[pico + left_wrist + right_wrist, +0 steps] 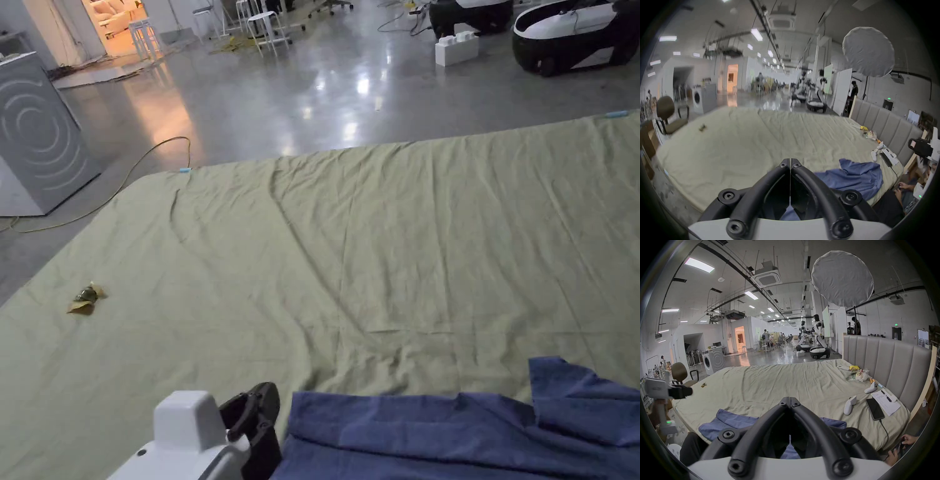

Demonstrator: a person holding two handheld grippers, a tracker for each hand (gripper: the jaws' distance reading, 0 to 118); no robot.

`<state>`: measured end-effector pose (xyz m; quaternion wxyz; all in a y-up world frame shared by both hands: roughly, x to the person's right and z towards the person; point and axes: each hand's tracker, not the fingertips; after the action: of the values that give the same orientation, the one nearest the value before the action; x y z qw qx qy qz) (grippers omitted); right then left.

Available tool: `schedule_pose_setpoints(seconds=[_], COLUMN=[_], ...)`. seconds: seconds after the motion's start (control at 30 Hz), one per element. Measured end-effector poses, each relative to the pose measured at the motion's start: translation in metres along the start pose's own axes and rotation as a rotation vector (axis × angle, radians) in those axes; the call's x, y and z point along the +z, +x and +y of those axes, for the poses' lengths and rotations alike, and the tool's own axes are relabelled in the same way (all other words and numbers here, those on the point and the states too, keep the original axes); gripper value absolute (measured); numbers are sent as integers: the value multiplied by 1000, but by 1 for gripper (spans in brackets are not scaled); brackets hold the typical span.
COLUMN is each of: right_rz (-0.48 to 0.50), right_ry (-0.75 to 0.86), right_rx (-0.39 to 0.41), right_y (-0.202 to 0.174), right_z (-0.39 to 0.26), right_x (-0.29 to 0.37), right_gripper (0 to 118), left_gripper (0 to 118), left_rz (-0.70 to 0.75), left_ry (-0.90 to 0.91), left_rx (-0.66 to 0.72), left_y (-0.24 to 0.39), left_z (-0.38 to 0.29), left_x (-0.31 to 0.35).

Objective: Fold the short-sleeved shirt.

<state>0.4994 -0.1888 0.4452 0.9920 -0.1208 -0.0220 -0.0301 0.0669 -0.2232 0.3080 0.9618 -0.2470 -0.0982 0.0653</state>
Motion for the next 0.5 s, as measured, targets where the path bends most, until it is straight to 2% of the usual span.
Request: schedule_pose_setpoints(seconds=[0.07, 0.13, 0.17, 0.23, 0.37, 0.47, 0.5], right_rz=[-4, -12, -19, -29, -55, -63, -65], right_ry=[-14, -32, -42, -63, -101, -123, -131], right_rx=[8, 27, 34, 36, 11, -5, -6], right_y=[0, 3, 3, 7, 15, 18, 19], right_z=[-1, -3, -3, -4, -9, -11, -13], right_x=[-1, -2, -3, -6, -11, -15, -16], right_gripper=[0, 0, 1, 0, 0, 0, 0], left_gripper=[20, 59, 70, 70, 69, 55, 55], left_rz=[0, -8, 16, 99, 62, 14, 16], left_ry=[-85, -167, -232, -324, -393, -449, -457], left_rx=[54, 79, 81, 31, 34, 39, 32], left_y=[-15, -29, -34, -38, -44, -46, -45], left_z=[-8, -18, -22, -28, -36, -43, -45], left_x=[-40, -83, -104, -139, -177, -197, -201])
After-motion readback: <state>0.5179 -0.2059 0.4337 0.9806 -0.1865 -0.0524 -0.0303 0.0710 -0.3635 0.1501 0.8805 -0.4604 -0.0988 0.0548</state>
